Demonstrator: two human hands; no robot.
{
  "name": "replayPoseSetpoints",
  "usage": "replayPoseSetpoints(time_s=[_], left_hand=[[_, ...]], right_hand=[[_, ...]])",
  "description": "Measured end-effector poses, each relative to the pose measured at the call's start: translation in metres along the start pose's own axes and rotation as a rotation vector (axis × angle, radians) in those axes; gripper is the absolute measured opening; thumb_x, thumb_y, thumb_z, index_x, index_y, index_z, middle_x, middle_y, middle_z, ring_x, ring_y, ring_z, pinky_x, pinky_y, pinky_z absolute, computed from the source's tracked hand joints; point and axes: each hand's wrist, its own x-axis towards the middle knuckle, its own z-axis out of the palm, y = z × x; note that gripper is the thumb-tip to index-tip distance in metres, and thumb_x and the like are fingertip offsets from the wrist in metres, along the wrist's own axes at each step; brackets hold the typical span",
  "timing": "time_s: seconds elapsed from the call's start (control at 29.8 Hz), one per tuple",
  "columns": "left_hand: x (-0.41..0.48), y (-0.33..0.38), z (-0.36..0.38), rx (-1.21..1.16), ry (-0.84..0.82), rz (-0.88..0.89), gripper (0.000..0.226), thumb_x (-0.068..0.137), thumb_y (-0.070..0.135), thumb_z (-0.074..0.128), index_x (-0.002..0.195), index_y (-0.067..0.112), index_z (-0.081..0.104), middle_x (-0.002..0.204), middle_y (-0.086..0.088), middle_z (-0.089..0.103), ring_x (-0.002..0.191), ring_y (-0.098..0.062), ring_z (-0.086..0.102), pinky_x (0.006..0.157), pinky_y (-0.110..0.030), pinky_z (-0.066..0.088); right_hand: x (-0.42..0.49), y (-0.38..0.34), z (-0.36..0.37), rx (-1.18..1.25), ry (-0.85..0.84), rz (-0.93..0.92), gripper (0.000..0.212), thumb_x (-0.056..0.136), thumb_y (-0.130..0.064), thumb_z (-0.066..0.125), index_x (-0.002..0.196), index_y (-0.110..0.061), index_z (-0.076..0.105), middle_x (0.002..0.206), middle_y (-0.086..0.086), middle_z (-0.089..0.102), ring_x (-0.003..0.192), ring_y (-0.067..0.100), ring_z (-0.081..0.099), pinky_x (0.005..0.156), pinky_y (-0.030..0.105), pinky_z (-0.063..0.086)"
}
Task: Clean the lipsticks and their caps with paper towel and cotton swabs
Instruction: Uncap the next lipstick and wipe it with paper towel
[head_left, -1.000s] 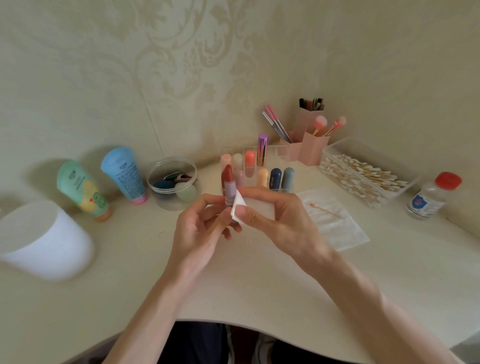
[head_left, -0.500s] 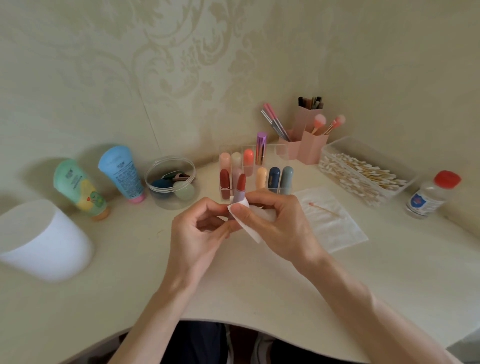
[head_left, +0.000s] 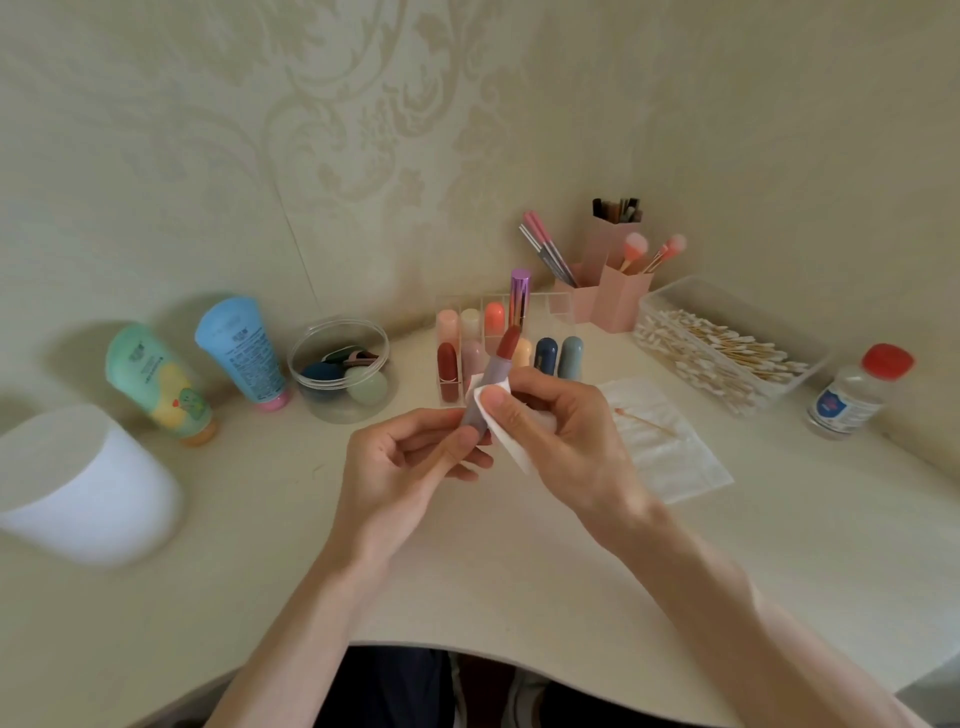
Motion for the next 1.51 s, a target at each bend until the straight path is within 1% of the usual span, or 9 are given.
replayPoseSetpoints(time_s=[0.1,0.3,0.47,0.7,0.84,1.01,1.14,1.24,1.51], left_hand=[[-0.004,-0.004,0.002,0.195,0.112,0.099,0.019,0.071,0.014,0.088,0.087,0.010,0.079,0.081,-0.002,0.080,0.074,-0.019,0.078,0.072,-0.019,0.058],[-0.001,0.004,0.003,0.002,-0.063,-0.107,0.030,0.090,0.023,0.065,0.108,0.000,0.074,0.089,-0.017,0.079,0.069,-0.032,0.076,0.064,-0.028,0.062],[-0.002,0.004,0.002,0.017,0.064,-0.104,0.027,0.079,0.016,0.077,0.098,-0.003,0.077,0.083,-0.019,0.078,0.072,-0.030,0.077,0.066,-0.025,0.061],[0.003,0.008,-0.003,-0.146,-0.057,-0.314,0.050,0.076,0.047,0.065,0.103,0.007,0.076,0.092,-0.014,0.078,0.058,-0.018,0.069,0.053,-0.021,0.056],[0.005,0.007,-0.008,-0.171,-0.156,-0.333,0.054,0.067,0.059,0.087,0.094,0.011,0.082,0.089,-0.013,0.073,0.059,-0.018,0.067,0.052,-0.021,0.054],[0.005,0.008,-0.013,-0.440,-0.260,-0.447,0.060,0.061,0.046,0.097,0.106,0.010,0.078,0.093,-0.010,0.071,0.059,-0.013,0.060,0.047,-0.019,0.049],[0.003,0.010,-0.010,-0.423,-0.209,-0.459,0.021,0.085,0.027,0.068,0.087,0.012,0.083,0.080,-0.003,0.073,0.057,-0.007,0.062,0.047,-0.015,0.050],[0.005,0.008,-0.008,-0.335,-0.084,-0.340,0.023,0.066,0.024,0.078,0.084,0.011,0.084,0.079,-0.006,0.075,0.065,-0.009,0.069,0.060,-0.016,0.057],[0.002,0.003,0.003,-0.014,0.048,-0.042,0.027,0.069,0.010,0.083,0.092,0.002,0.071,0.086,-0.013,0.079,0.072,-0.023,0.076,0.068,-0.024,0.059]], right_hand=[[0.001,0.002,0.007,-0.099,0.014,-0.023,0.038,0.102,-0.014,0.068,0.071,-0.035,0.065,0.062,-0.023,0.059,0.061,-0.002,0.055,0.063,0.008,0.040],[0.000,-0.001,0.000,-0.006,0.004,-0.004,0.019,0.104,-0.019,0.066,0.089,-0.013,0.075,0.072,-0.016,0.065,0.068,0.000,0.057,0.067,0.015,0.045],[0.001,0.000,0.006,-0.112,0.007,-0.040,0.035,0.102,-0.018,0.068,0.075,-0.038,0.063,0.067,-0.024,0.059,0.065,-0.001,0.057,0.065,0.010,0.041],[0.000,-0.002,0.002,-0.039,-0.012,-0.081,0.024,0.106,-0.024,0.063,0.095,-0.005,0.072,0.090,0.015,0.068,0.083,0.028,0.061,0.078,0.035,0.048],[0.001,0.001,0.000,-0.006,-0.001,-0.076,0.030,0.104,-0.026,0.062,0.094,0.001,0.070,0.091,0.026,0.064,0.085,0.040,0.059,0.079,0.051,0.049],[0.001,0.003,0.003,0.029,-0.036,-0.069,0.032,0.105,-0.028,0.062,0.097,0.002,0.069,0.095,0.028,0.065,0.088,0.047,0.060,0.082,0.064,0.048],[0.001,0.004,0.003,-0.020,-0.030,-0.085,0.026,0.105,-0.027,0.065,0.091,-0.005,0.069,0.086,0.013,0.065,0.078,0.032,0.059,0.073,0.049,0.050],[0.000,0.002,0.005,-0.066,0.001,-0.097,0.026,0.103,-0.023,0.067,0.078,-0.017,0.062,0.072,-0.010,0.050,0.068,0.005,0.045,0.067,0.019,0.038],[-0.002,0.001,0.010,-0.074,0.029,-0.037,0.018,0.103,-0.031,0.066,0.087,-0.028,0.073,0.077,-0.016,0.068,0.074,0.006,0.064,0.072,0.019,0.047]])
